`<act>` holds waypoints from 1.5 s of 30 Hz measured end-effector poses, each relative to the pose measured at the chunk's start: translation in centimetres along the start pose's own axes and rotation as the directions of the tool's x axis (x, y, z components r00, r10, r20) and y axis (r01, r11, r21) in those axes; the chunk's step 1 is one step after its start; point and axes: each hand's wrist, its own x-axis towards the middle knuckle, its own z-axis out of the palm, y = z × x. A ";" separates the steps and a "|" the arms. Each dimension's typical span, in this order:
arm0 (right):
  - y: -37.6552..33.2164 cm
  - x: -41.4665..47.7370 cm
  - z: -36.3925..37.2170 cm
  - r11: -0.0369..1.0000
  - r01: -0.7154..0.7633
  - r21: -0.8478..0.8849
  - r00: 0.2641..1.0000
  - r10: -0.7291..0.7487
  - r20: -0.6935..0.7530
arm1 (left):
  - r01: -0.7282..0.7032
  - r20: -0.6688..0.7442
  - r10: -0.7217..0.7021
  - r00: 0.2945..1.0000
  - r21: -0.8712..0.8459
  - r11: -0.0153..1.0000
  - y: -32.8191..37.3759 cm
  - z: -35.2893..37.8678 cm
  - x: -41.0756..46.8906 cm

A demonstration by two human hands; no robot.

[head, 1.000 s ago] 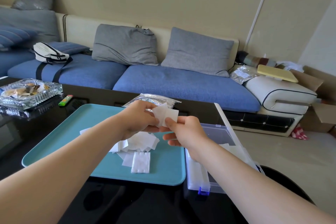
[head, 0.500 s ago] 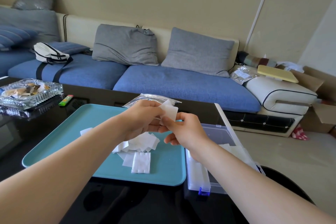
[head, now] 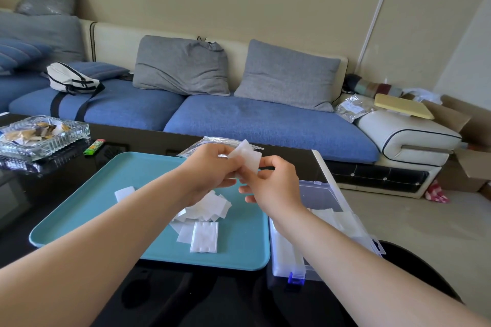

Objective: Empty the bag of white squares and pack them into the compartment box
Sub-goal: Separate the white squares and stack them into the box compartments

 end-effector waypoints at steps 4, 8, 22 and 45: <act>-0.7 -0.3 -0.2 1.000 -0.006 -0.008 1.000 0.006 -0.007 | -0.016 -0.054 0.018 0.998 0.030 0.999 -0.1 -0.1 0.2; -0.9 -0.2 -0.7 0.996 0.050 -0.071 0.998 -0.048 0.039 | -0.053 -0.111 0.071 0.991 0.153 0.987 0.1 -0.4 0.1; -0.1 0.3 -1.0 0.916 0.208 -0.344 0.956 -0.117 0.268 | -0.068 -0.044 0.083 0.996 0.274 0.959 0.5 -1.2 -0.5; 1.9 1.5 -1.0 0.835 0.336 -0.435 0.942 -0.291 0.168 | -0.167 0.092 0.146 0.985 0.294 0.941 0.7 -1.6 -1.0</act>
